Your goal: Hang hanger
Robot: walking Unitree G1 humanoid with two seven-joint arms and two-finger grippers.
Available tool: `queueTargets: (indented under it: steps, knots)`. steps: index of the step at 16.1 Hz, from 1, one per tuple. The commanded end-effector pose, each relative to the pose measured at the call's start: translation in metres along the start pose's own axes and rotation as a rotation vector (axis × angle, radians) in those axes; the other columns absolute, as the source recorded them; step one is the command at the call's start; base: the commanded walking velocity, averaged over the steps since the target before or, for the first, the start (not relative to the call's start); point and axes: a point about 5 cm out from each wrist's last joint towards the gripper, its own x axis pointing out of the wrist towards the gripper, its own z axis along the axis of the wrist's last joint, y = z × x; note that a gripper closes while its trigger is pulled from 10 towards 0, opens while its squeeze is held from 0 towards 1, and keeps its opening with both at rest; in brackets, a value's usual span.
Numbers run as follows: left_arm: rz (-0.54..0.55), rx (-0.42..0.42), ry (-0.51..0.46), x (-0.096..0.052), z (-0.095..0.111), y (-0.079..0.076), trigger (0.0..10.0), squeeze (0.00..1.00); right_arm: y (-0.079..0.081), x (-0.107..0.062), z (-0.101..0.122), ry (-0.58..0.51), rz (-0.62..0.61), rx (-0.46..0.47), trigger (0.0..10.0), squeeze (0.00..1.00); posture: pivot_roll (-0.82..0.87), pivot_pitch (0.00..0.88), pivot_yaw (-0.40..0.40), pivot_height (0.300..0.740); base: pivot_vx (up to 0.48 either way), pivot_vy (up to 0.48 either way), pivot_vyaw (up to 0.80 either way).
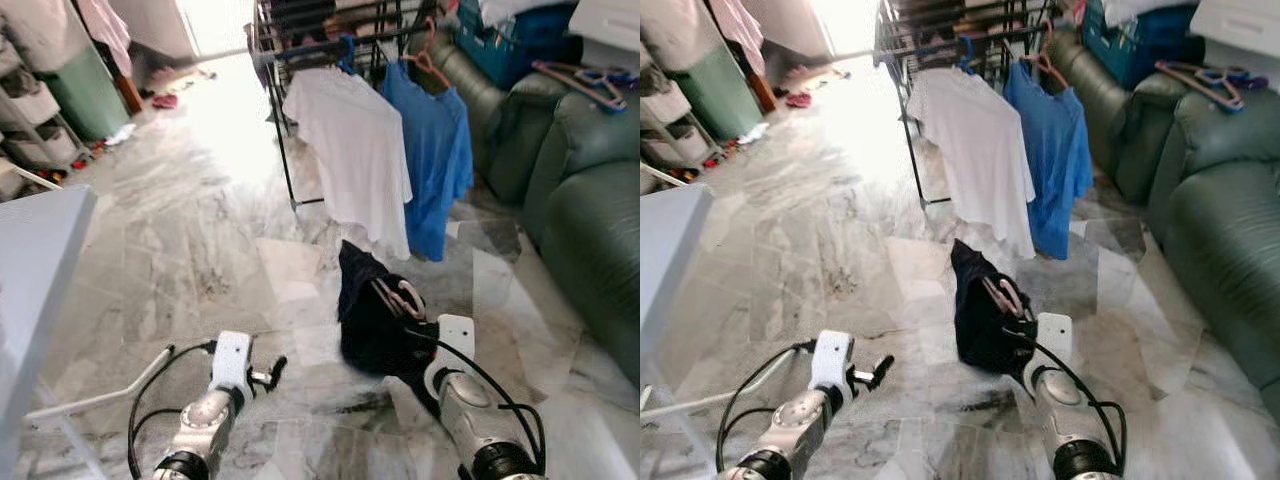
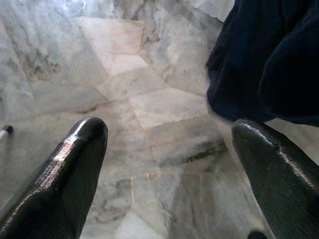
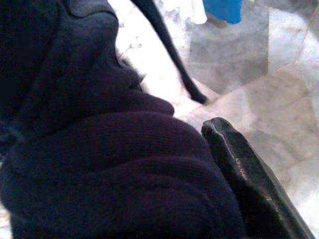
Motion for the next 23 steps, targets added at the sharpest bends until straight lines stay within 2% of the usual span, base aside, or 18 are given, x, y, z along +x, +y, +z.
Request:
queueTargets:
  steps: [1, 7, 12, 14, 15, 18, 20, 23]
  knots:
    - [0.001, -0.009, -0.013, 0.002, 0.005, 0.000, 10.0, 0.00, 0.002, 0.001, 0.011, -0.044, 0.016, 0.008, 10.0, 0.00, -0.26, 0.000, 0.134, 0.740, 0.412, 0.000, 0.00]
    - [0.019, -0.034, -0.052, 0.007, 0.019, -0.002, 10.0, 0.00, 0.005, 0.002, 0.018, -0.061, 0.049, 0.000, 10.0, 0.00, -0.27, 0.000, 0.141, 0.740, 0.415, 0.000, 0.00]
    - [0.103, -0.056, -0.131, 0.012, 0.047, 0.009, 10.0, 0.00, 0.008, 0.004, 0.029, -0.077, 0.100, -0.015, 10.0, 0.00, -0.26, 0.000, 0.144, 0.740, 0.393, 0.166, 0.00]
    - [0.125, -0.061, -0.153, 0.013, 0.052, 0.012, 10.0, 0.00, 0.010, 0.004, 0.030, -0.077, 0.117, -0.021, 10.0, 0.00, -0.26, 0.000, 0.138, 0.740, 0.311, 0.294, 0.00]
    - [0.160, -0.051, -0.194, 0.012, 0.059, 0.017, 10.0, 0.00, 0.013, 0.003, 0.030, -0.081, 0.147, -0.063, 10.0, 0.00, -0.25, 0.000, 0.128, 0.740, 0.292, 0.292, 0.00]
    - [0.214, -0.044, -0.252, 0.007, 0.063, 0.025, 10.0, 0.00, 0.019, 0.002, 0.032, -0.099, 0.194, -0.092, 10.0, 0.00, -0.22, 0.000, 0.096, 0.740, 0.099, 0.191, 0.00]
    - [0.281, -0.061, -0.312, -0.002, 0.062, 0.036, 10.0, 0.00, 0.027, 0.000, 0.031, -0.112, 0.236, -0.135, 10.0, 0.00, -0.19, 0.000, 0.077, 0.740, 0.000, 0.000, 0.00]
    - [0.302, -0.018, -0.327, -0.011, 0.053, 0.042, 10.0, 0.00, 0.031, -0.002, 0.029, -0.117, 0.254, -0.141, 10.0, 0.00, -0.17, 0.000, 0.064, 0.740, 0.000, 0.000, 0.00]
